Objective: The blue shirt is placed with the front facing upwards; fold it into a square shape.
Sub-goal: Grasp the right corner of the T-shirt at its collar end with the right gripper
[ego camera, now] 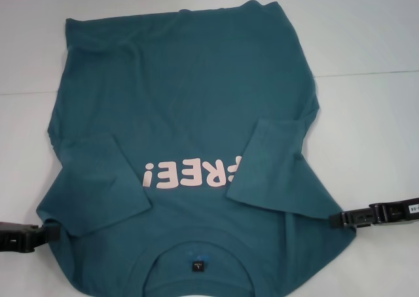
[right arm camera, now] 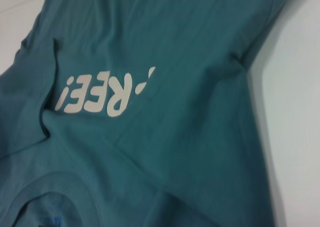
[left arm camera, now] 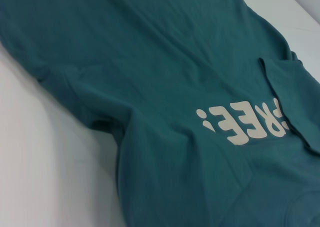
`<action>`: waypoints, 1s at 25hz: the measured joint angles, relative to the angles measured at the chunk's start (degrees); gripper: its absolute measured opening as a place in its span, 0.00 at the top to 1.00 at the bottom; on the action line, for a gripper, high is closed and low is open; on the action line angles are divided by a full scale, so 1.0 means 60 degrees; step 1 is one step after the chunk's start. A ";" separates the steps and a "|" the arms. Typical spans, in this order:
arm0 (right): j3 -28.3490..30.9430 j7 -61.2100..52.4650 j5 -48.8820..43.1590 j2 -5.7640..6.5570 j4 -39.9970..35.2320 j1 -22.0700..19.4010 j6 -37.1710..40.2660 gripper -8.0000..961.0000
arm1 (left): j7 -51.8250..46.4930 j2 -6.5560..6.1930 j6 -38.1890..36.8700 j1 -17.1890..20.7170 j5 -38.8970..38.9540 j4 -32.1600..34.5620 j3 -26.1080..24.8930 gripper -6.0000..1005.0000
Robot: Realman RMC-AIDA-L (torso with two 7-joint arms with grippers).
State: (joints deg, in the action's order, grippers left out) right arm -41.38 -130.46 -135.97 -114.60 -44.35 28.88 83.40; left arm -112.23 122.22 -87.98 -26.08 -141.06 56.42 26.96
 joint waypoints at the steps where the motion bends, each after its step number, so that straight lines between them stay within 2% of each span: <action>1: -0.0001 -0.0018 -0.0066 -0.0026 -0.0026 0.0021 0.0000 0.05 | 0.0000 -0.0005 0.0000 -0.0003 0.0000 0.0000 -0.0001 0.98; 25: -0.0034 -0.0267 -0.0470 -0.0043 -0.0065 0.0298 0.0105 0.05 | 0.0000 -0.0036 0.0118 -0.0003 0.0000 -0.0029 -0.0016 0.98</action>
State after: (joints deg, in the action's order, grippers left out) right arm -41.59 -132.06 -138.79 -114.85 -44.74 30.67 84.03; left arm -112.23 122.00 -87.27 -26.10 -141.06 56.25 26.86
